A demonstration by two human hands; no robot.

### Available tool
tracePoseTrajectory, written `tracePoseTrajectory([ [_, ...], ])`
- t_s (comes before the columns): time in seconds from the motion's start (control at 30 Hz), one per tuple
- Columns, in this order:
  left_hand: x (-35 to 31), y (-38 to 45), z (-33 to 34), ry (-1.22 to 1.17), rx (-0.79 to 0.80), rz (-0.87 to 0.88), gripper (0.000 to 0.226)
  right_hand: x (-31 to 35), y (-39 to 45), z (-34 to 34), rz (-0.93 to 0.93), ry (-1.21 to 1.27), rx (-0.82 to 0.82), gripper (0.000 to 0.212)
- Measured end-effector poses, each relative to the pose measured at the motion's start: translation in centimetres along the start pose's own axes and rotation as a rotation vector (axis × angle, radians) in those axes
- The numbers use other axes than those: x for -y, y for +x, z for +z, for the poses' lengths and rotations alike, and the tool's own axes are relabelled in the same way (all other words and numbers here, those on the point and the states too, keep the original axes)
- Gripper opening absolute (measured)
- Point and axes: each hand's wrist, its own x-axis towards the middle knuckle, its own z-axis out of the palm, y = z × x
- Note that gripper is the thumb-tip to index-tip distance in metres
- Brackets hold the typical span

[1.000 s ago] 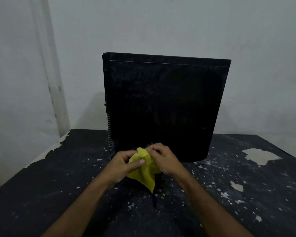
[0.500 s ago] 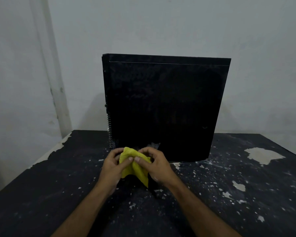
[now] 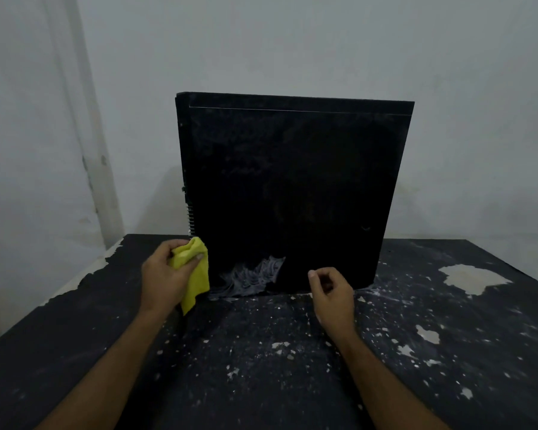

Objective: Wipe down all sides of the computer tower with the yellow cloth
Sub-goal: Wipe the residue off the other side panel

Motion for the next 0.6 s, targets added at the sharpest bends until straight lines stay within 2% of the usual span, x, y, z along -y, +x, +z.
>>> tracePoseTrajectory([
  [0.1, 0.1, 0.7, 0.2, 0.033, 0.02, 0.059, 0.024, -0.5, 0.3, 0.0, 0.011, -0.039, -0.034, 0.018],
  [0.3, 3.9, -1.8, -0.6, 0.26, 0.224, 0.133, 0.018, -1.2, 0.8, -0.1, 0.106, 0.001, -0.135, 0.027],
  [0.4, 3.1, -0.4, -0.4, 0.169, 0.107, 0.108, 0.019, -1.9, 1.4, -0.6, 0.128, -0.035, -0.2, 0.024],
  [0.47, 2.8, 0.2, -0.3, 0.15, 0.054, 0.118, 0.021, -2.5, 2.3, -1.6, 0.119, -0.112, -0.32, 0.018],
  [0.6, 4.7, -1.7, -0.1, 0.297, 0.248, 0.115, 0.024, -3.0, 3.2, -3.8, 0.223, -0.239, -0.428, 0.044],
])
